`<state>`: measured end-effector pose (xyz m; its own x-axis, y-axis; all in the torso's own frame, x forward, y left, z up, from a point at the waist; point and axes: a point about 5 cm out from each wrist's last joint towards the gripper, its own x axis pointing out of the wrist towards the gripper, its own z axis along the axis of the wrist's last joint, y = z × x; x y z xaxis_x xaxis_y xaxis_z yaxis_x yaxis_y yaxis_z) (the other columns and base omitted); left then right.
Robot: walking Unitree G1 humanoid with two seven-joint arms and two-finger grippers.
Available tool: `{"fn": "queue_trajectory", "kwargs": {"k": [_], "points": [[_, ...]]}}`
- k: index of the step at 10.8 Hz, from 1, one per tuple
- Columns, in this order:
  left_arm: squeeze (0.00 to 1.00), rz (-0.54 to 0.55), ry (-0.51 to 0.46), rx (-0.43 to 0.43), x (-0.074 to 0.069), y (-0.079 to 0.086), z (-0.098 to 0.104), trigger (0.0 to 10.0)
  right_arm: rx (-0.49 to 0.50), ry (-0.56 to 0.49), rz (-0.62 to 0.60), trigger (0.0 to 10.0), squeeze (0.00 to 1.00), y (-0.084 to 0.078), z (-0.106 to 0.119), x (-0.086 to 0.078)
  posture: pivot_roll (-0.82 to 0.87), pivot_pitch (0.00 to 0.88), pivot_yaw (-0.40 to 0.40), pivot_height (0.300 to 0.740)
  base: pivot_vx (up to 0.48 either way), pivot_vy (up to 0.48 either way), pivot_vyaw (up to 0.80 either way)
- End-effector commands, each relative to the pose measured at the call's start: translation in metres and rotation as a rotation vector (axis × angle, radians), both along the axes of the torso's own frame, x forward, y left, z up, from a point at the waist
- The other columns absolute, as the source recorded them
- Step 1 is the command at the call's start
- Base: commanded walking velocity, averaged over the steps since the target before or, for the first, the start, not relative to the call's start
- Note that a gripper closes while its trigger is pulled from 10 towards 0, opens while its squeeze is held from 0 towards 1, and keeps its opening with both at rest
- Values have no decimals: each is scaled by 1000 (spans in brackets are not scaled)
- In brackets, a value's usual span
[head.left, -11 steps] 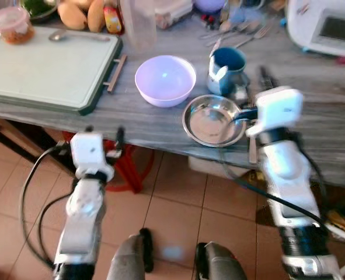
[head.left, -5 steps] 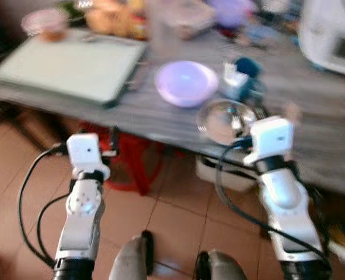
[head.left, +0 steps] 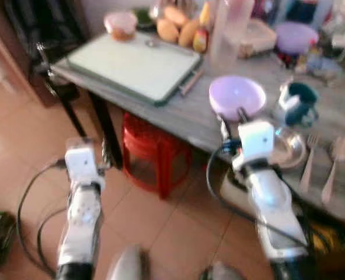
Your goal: Setting the table
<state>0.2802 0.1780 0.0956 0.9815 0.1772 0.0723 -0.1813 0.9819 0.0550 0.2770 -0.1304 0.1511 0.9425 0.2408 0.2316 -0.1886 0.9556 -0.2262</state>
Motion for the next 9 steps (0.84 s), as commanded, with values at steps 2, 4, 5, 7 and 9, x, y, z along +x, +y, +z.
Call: {"fn": "queue_trajectory", "kwargs": {"k": [2, 4, 5, 7, 9], "points": [[0, 21, 6, 28, -2, 10, -4, 10000, 26, -21, 97, 10000, 0, 12, 9, 8, 33, 59, -13, 740, 0, 309, 788], [0, 32, 7, 34, -2, 11, -8, 10000, 26, -17, 143, 10000, 0, 15, 7, 10, 29, 43, -5, 740, 0, 321, 788], [0, 33, 15, 41, -3, 10, -11, 10000, 31, 5, 130, 10000, 0, 11, 0, 8, 25, 32, 5, 740, 0, 0, 788], [0, 26, 41, 70, -10, 12, -21, 10000, 70, 95, 79, 10000, 0, -2, -24, -1, 16, 15, 20, 740, 0, 159, 788], [0, 23, 54, 92, -8, 16, -24, 10000, 82, 106, 87, 10000, 0, -2, -28, -3, 9, 11, 27, 740, 292, 379, 784]]}}
